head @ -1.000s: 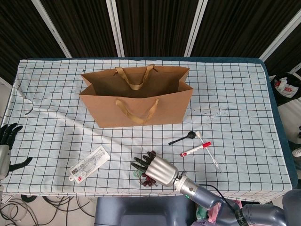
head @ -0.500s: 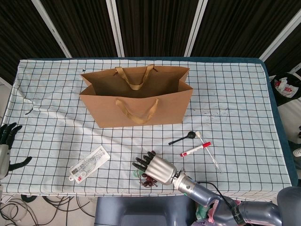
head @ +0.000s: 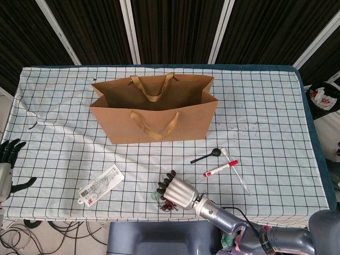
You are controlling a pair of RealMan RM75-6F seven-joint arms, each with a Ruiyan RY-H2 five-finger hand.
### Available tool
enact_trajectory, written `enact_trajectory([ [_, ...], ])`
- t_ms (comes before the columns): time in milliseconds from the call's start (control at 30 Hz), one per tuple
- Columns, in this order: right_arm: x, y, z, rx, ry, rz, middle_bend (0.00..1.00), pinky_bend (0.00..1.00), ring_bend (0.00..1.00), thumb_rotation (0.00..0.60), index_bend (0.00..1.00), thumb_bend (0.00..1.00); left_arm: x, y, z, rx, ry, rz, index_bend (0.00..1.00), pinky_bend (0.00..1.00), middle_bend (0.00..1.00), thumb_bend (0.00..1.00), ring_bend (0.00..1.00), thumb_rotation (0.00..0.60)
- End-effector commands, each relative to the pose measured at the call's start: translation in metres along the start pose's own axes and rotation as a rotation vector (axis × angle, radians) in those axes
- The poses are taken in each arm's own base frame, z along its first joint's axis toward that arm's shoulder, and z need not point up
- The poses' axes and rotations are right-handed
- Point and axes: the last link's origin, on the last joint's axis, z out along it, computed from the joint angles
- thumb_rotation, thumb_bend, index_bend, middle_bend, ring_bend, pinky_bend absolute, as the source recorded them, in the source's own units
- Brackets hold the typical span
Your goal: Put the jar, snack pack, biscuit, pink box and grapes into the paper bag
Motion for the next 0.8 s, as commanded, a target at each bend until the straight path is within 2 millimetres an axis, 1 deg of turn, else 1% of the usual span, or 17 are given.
enact_trajectory([
  [33,-0.0009,-0.0024,0.0016,0.004,-0.001,0.0,0.26,0.22,0.31,0.6,0.33,0.16,0.0,-0.0001,0.0,0.0,-0.002,0.0,0.14,0.07,0.07,0.07,0.0,0.6],
  [300,-0.0027,-0.0057,0.0071,0.004,-0.006,0.013,0.31,0.22,0.34,0.6,0.41,0.26,0.0001,-0.0007,0.0006,0.001,-0.007,0.0,0.14,0.07,0.07,0.07,0.0,0.6],
  [600,-0.0019,-0.0035,0.0053,-0.008,0.005,0.034,0.41,0.23,0.41,0.6,0.5,0.35,0.0,-0.0008,0.0004,-0.004,-0.015,-0.001,0.14,0.08,0.07,0.07,0.0,0.6],
  [800,-0.0005,-0.0013,0.0022,-0.019,0.032,0.014,0.49,0.3,0.48,0.6,0.56,0.39,-0.0006,-0.0002,-0.0001,-0.006,-0.021,0.004,0.15,0.08,0.07,0.07,0.0,0.6],
])
